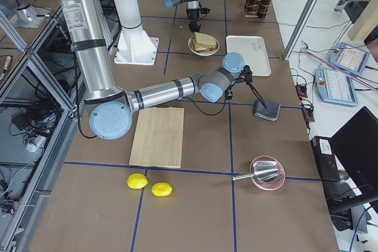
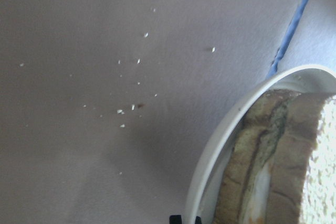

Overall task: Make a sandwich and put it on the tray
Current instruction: 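Lift the plate with the left gripper and carry it onto the bear tray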

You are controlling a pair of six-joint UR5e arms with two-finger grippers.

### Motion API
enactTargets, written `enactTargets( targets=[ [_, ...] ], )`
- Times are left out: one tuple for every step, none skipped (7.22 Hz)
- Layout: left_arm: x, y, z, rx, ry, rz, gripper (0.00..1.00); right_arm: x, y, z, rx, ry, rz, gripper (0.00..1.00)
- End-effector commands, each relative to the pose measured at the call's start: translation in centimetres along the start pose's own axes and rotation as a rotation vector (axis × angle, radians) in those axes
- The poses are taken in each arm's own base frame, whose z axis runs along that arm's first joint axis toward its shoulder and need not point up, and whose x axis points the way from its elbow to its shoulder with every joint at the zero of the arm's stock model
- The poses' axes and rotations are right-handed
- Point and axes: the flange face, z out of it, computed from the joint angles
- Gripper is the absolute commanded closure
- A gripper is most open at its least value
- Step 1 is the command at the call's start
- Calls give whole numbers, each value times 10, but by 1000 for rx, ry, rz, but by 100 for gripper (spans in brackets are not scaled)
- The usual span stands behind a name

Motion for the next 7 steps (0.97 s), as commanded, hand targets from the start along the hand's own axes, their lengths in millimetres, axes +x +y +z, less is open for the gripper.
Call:
enactTargets(
  targets=[
    [42, -49, -4, 101, 60, -82, 100, -1, 1, -1, 0, -2, -2, 0],
    [63, -75, 33, 150, 33, -114, 100, 1, 6, -1, -2, -1, 0, 0],
    [86, -102, 52, 221, 62, -156, 100, 3, 10, -3, -4, 0, 4, 0],
    [80, -118, 66, 236, 58, -163, 100, 3, 16, -4, -5, 0, 1, 0],
    [81, -131, 77, 235, 83, -198, 100, 1, 34, -7, -10, -2, -7, 0],
    [98, -140, 96, 252, 68, -216, 100, 1, 42, -9, -12, -3, -9, 0],
    [102, -146, 101, 264, 59, -222, 100, 1, 43, -6, -15, 0, -10, 0]
  ],
)
